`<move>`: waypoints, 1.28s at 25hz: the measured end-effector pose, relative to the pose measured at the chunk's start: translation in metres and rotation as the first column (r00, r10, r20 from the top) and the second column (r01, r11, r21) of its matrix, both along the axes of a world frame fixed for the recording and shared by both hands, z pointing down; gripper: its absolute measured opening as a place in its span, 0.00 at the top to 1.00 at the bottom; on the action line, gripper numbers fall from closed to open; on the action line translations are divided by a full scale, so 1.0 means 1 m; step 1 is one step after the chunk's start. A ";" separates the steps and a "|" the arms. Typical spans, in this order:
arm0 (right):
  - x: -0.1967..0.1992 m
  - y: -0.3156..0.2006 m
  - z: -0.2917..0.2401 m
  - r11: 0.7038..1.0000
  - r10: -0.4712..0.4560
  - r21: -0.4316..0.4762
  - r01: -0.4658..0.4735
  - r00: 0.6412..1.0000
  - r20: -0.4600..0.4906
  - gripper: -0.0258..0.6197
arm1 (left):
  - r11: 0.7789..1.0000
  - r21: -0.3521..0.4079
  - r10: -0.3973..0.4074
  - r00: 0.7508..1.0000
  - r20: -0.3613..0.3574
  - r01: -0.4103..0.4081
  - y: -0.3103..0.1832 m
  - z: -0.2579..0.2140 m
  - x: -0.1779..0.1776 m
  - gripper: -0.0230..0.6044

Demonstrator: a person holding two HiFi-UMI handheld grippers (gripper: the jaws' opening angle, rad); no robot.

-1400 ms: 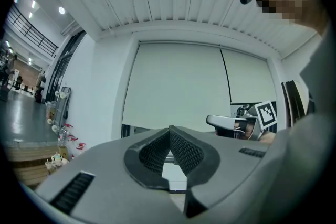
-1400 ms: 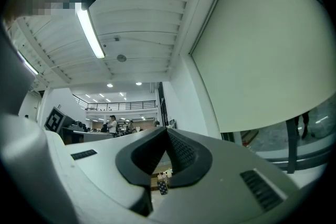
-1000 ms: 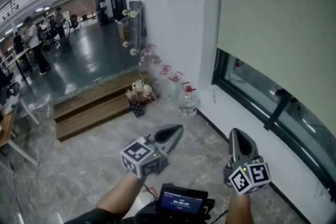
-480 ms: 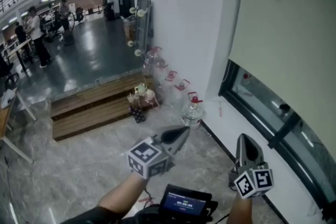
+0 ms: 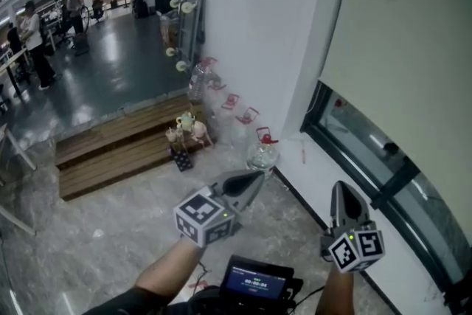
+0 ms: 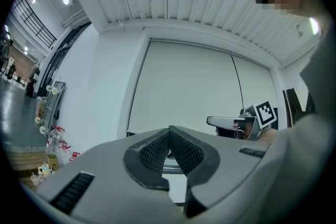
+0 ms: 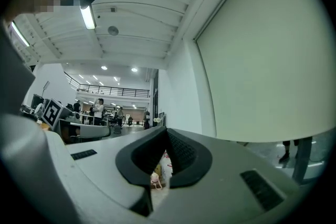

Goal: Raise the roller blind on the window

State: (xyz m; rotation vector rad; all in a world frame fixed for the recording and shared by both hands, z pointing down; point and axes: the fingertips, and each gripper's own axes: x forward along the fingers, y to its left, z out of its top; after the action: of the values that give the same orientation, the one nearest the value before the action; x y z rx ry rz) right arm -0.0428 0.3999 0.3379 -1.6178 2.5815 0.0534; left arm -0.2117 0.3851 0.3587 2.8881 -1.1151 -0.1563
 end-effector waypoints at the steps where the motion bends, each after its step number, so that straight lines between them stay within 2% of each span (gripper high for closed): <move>1: -0.003 -0.005 -0.001 1.000 -0.001 -0.006 0.001 1.000 0.001 0.96 | 1.000 0.003 0.005 1.000 -0.003 -0.005 -0.005 -0.002 -0.002 0.98; 6: -0.005 -0.030 -0.010 1.000 0.004 -0.014 -0.004 1.000 -0.008 0.96 | 1.000 0.008 0.017 1.000 -0.017 -0.017 -0.030 -0.016 0.003 0.98; 16: -0.002 -0.077 -0.013 1.000 -0.011 0.001 0.011 1.000 0.002 0.96 | 0.999 0.005 0.033 0.999 0.011 -0.033 -0.079 -0.011 0.019 0.98; 23: 0.031 -0.127 -0.017 0.999 -0.040 0.024 0.040 0.999 0.012 0.96 | 1.000 0.012 0.011 0.999 0.041 -0.011 -0.132 -0.018 0.059 0.98; 32: 0.076 -0.194 -0.019 0.995 -0.095 0.026 0.094 0.995 0.007 0.96 | 1.000 0.023 -0.011 0.999 0.033 0.010 -0.201 -0.030 0.115 0.98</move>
State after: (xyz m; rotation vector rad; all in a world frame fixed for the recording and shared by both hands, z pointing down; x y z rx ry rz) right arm 0.0331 0.2059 0.3184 -1.4822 2.6361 0.0722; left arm -0.0971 0.1843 0.3288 2.9155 -1.1409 -0.1232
